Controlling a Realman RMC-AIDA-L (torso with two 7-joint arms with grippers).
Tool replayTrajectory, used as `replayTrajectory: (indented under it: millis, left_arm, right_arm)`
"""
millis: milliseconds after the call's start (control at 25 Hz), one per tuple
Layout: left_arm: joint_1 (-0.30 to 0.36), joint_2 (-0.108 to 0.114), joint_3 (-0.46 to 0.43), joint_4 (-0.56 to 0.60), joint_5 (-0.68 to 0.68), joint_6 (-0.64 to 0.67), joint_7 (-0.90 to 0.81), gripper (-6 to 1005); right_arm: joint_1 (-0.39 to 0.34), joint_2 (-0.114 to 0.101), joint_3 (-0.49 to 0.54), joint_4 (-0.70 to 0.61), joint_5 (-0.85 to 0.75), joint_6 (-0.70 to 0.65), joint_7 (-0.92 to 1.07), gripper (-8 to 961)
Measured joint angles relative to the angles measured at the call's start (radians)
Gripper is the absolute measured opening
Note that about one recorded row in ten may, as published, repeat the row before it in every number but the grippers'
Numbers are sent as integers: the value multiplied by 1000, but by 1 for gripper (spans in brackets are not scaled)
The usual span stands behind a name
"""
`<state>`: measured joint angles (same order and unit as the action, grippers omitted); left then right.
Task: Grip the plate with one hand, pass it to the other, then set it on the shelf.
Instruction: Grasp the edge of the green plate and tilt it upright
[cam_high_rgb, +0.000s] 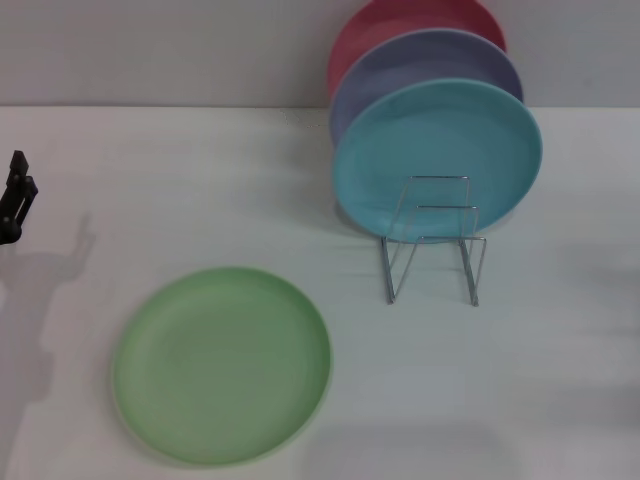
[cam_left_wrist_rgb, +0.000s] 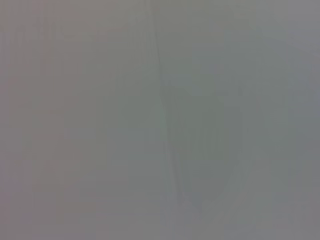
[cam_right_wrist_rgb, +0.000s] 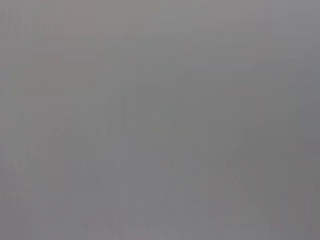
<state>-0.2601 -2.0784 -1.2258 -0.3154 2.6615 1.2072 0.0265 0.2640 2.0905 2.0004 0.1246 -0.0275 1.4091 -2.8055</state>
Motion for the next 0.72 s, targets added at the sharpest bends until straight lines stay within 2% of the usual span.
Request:
replayTrajectory:
  millis: [480,560,600,720]
  left_arm:
    - [4,0,12,-5,0,-4,-10,805]
    - [12,7,15,-73,4,-68,-23,804]
    - [32,15,11,-171,6,-176,15,804]
    - [67,23,-7,-322,9,-333,77,803]
  right_arm:
    - [5,-1,0,-2,0,-6,0,815]
    - [6,-1,0,-2,0,-6,0,814]
    - [6,-1,0,-3,0,-6,2,813]
    - [6,-1,-1,-3,0,-6,3,811]
